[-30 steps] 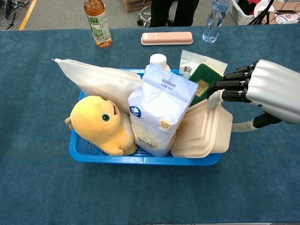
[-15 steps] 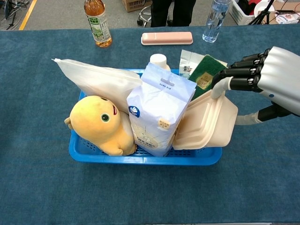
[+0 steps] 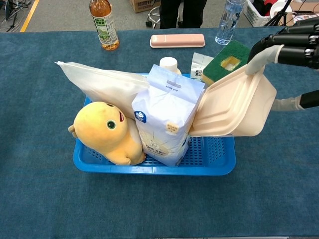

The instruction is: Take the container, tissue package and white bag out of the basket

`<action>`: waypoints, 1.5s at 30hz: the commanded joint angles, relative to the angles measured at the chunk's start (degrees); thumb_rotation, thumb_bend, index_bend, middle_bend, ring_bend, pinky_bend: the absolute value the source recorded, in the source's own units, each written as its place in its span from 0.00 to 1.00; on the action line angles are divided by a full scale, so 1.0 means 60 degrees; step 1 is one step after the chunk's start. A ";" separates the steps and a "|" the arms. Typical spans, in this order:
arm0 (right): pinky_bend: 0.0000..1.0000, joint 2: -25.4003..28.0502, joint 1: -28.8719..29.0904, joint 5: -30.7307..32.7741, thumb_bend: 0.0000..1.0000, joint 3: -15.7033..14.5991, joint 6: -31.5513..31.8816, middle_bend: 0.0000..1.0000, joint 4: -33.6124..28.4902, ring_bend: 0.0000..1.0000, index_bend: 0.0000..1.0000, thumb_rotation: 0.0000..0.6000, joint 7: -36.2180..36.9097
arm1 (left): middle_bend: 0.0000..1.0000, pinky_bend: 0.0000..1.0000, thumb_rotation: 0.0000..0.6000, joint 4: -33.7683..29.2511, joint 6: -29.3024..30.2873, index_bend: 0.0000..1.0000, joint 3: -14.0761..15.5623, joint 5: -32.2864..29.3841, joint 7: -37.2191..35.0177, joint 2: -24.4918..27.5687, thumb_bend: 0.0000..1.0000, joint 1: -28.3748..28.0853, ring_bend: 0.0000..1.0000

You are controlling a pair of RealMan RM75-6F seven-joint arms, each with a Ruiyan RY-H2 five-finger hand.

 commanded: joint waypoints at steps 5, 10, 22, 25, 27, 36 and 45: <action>0.64 0.0354 -0.0240 -0.0091 0.00 0.0163 0.0200 0.61 -0.0412 0.53 0.49 1.00 -0.0404 | 0.18 0.29 1.00 0.0016 -0.0024 0.30 -0.0008 0.0001 -0.0003 -0.0022 0.24 -0.0029 0.12; 0.64 0.0307 -0.0294 -0.0060 0.00 0.0121 0.0024 0.61 -0.0372 0.53 0.49 1.00 -0.0337 | 0.18 0.29 1.00 0.0016 -0.0046 0.30 -0.0007 0.0008 0.0005 -0.0032 0.24 -0.0049 0.12; 0.64 0.0151 -0.0319 -0.0057 0.00 0.0262 -0.0015 0.61 -0.0187 0.53 0.49 1.00 -0.0144 | 0.18 0.29 1.00 0.0026 -0.0055 0.30 0.0000 -0.0025 -0.0024 -0.0024 0.24 -0.0048 0.12; 0.64 0.0154 -0.0324 -0.0081 0.00 0.0235 -0.0048 0.61 -0.0224 0.53 0.49 1.00 -0.0050 | 0.18 0.29 1.00 0.0026 -0.0058 0.30 -0.0003 -0.0027 -0.0021 -0.0027 0.24 -0.0055 0.12; 0.64 0.0143 -0.0325 -0.0081 0.00 0.0202 -0.0081 0.61 -0.0262 0.53 0.49 1.00 0.0056 | 0.18 0.29 1.00 0.0030 -0.0066 0.30 -0.0007 -0.0029 -0.0026 -0.0032 0.24 -0.0063 0.12; 0.66 0.0085 -0.0334 0.0087 0.00 0.0064 -0.0225 0.61 -0.0490 0.53 0.49 1.00 0.0779 | 0.18 0.29 1.00 0.0106 -0.0122 0.30 -0.0007 -0.0094 -0.0060 -0.0060 0.24 -0.0075 0.12; 0.67 -0.0066 -0.0256 0.0279 0.00 0.0086 -0.0292 0.61 -0.0473 0.53 0.49 1.00 0.1483 | 0.18 0.29 1.00 0.0146 -0.0100 0.30 -0.0013 -0.0100 -0.0105 -0.0078 0.24 -0.0068 0.12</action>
